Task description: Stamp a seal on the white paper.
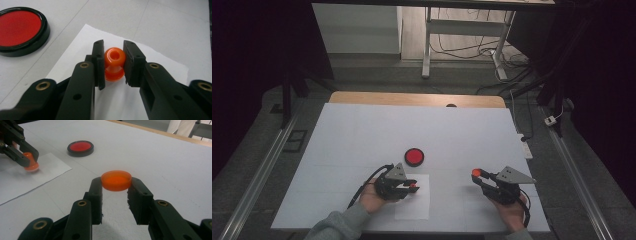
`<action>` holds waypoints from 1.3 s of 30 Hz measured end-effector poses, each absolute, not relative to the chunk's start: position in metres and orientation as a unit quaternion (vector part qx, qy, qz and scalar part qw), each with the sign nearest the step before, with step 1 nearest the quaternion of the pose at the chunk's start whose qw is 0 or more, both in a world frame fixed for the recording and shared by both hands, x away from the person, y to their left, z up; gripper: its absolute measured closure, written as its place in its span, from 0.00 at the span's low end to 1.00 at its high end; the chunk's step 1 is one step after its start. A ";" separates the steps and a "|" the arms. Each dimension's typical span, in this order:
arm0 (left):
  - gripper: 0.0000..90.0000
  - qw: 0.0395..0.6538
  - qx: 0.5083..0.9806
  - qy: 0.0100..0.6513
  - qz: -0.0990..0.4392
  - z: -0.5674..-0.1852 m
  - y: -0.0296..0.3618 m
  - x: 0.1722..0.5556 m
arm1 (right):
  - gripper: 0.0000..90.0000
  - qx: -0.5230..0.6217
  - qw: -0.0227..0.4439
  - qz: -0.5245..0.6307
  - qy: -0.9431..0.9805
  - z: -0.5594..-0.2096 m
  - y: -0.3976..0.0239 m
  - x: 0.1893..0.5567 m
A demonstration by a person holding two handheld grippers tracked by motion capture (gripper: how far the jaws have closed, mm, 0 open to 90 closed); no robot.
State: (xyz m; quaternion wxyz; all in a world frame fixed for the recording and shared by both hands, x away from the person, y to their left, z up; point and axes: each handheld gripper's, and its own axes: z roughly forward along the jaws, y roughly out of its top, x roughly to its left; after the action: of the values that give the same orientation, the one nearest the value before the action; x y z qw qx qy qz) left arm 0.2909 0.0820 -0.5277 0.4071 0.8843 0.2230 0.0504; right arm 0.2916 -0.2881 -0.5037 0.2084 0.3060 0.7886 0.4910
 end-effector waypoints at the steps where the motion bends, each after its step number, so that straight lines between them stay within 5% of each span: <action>1: 0.81 0.406 0.885 0.223 0.051 -0.528 0.082 0.291 | 0.72 0.306 0.208 0.491 0.789 -0.504 -0.288 0.292; 39: 0.82 0.410 0.884 0.204 0.098 -0.538 0.079 0.277 | 0.72 0.308 0.205 0.497 0.785 -0.502 -0.288 0.290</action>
State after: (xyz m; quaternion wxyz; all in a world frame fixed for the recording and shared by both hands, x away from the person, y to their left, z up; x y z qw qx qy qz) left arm 0.2774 0.0794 -0.5375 0.4097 0.8836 0.2044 0.0984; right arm 0.2901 -0.2880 -0.5024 0.2051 0.3075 0.7853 0.4967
